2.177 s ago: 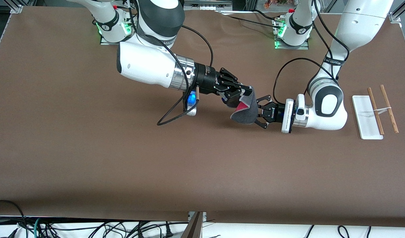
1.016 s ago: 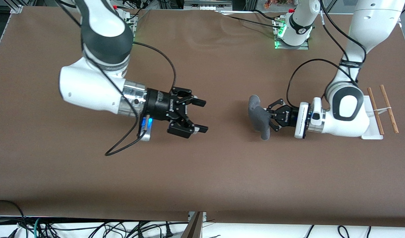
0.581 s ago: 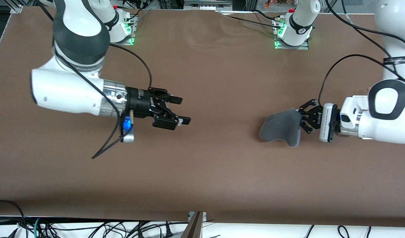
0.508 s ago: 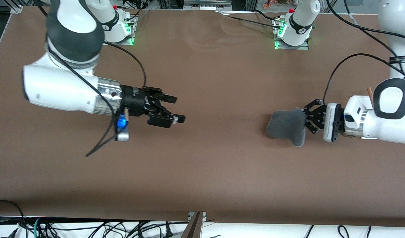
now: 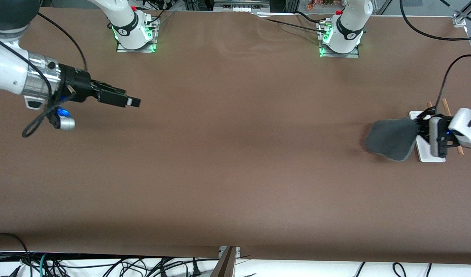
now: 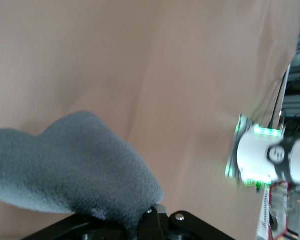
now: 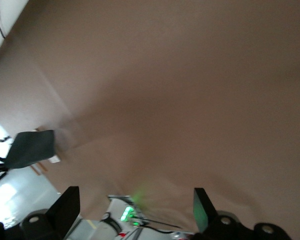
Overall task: Pass towel and hang on rack
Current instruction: 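Carry the towel with the left gripper over the wooden rack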
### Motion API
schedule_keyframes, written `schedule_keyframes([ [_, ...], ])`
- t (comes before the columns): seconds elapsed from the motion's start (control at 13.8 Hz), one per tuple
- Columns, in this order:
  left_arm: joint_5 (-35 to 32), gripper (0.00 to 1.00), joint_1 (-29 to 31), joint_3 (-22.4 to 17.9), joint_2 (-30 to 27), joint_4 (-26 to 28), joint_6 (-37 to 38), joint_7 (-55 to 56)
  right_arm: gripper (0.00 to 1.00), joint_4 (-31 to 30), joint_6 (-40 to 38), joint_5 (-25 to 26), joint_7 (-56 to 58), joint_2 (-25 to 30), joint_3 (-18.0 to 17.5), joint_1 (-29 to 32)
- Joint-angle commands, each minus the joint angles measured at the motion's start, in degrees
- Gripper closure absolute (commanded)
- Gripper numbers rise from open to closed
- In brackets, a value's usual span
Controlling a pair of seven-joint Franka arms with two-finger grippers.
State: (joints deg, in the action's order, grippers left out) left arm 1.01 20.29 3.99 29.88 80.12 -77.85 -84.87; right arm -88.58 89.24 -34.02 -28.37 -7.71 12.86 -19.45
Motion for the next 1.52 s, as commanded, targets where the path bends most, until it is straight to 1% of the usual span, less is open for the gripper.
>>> schedule_keyframes([
  [0.0, -7.8, 1.0, 2.0, -0.2, 0.3, -1.9, 1.7, -0.2, 0.0, -2.7, -2.2, 10.2, 10.3, 3.6, -0.3, -0.3],
  [0.15, -13.7, 1.0, 3.4, -1.8, 0.4, -1.9, 1.0, -0.4, 0.0, -2.9, -3.0, 16.0, 14.5, 5.0, -0.5, 0.8],
  [0.29, -16.6, 1.0, 5.1, -3.2, 0.4, -1.9, -0.4, -0.6, 0.0, -4.2, -2.2, 24.4, 19.6, 5.9, -1.0, 1.8],
  [0.36, -18.0, 1.0, 6.0, -3.9, 0.4, -2.0, -0.5, -0.7, 0.0, -4.5, -0.7, 27.7, 21.6, 5.8, -2.1, 3.5],
  [0.51, -18.7, 1.0, 8.1, -4.3, 1.1, -2.7, -2.8, -1.0, 0.0, -6.6, 2.8, 31.8, 23.9, 5.4, -6.5, 8.4],
  [0.58, -18.8, 1.0, 8.8, -4.3, 2.0, -2.6, -4.7, -1.8, 0.0, -8.3, 4.3, 32.3, 24.2, 5.6, -7.2, 9.4],
  [0.65, -18.8, 1.0, 9.2, -4.5, 2.9, -2.6, -6.5, -2.5, 0.0, -8.6, 5.0, 32.6, 25.0, 5.8, -7.6, 9.6],
  [0.8, -18.8, 1.0, 11.1, -4.7, 4.7, -2.6, -10.1, -3.1, 0.0, -8.1, 5.9, 35.0, 27.1, 5.9, -7.7, 9.5],
  [1.09, -18.4, 1.0, 13.7, -4.7, 8.0, -2.6, -15.8, -4.4, 0.0, -7.5, 5.9, 35.3, 27.5, 6.1, -7.8, 9.3],
  [1.45, -18.0, 1.0, 15.6, -4.6, 10.0, -2.3, -20.0, -5.3, 0.0, -6.4, 5.9, 35.2, 28.2, 5.4, -7.6, 9.0],
])
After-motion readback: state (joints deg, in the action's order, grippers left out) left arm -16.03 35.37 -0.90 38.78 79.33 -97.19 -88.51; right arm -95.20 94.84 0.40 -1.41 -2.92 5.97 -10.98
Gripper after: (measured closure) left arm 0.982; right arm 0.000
